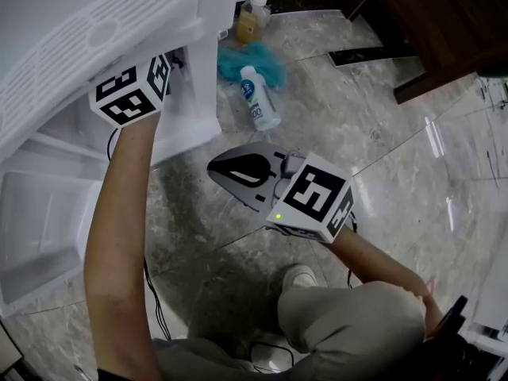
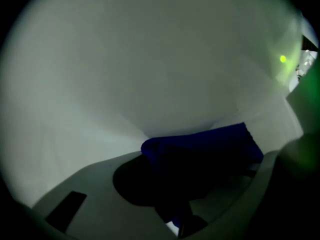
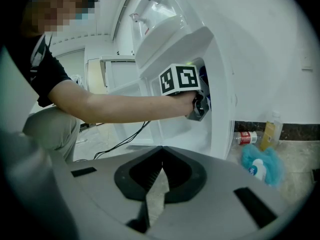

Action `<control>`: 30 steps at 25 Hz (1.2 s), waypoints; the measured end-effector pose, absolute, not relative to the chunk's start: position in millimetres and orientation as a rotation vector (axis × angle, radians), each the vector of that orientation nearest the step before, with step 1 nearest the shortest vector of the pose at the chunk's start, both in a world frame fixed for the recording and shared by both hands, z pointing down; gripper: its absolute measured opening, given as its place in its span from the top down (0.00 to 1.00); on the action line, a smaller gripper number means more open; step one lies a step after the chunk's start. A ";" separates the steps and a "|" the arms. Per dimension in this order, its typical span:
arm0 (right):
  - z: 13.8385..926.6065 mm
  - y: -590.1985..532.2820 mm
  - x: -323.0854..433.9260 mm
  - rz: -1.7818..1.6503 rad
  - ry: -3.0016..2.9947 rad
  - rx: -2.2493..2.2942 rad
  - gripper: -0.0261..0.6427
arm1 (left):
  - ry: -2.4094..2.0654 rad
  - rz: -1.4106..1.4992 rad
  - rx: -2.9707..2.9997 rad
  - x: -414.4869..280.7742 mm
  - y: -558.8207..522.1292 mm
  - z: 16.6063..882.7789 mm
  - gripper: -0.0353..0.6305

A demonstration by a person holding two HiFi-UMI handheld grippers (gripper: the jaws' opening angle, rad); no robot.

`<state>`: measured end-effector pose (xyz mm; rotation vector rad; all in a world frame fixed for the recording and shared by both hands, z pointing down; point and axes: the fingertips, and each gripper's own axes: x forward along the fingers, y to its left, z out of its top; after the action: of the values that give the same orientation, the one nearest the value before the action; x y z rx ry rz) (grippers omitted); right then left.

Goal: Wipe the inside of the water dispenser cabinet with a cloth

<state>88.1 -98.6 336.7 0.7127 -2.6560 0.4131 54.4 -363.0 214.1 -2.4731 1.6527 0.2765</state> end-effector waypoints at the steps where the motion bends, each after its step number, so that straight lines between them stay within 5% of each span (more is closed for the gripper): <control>1: 336.5 -98.6 88.6 0.409 -2.656 0.719 0.96 | 1.665 0.261 -2.470 52.4 -365.4 214.5 0.84; 17: 324.0 -102.9 81.3 0.519 -2.752 0.753 0.96 | 1.580 0.147 -2.536 58.2 -357.2 221.5 0.84; 30: 281.3 -121.3 54.6 0.671 -2.879 0.897 0.96 | 0.962 -0.377 -2.570 11.7 -190.5 261.1 0.83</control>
<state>54.6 -121.3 281.3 0.8966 -2.8793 0.6711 11.7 -190.5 261.1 -2.5700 0.9618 -0.3766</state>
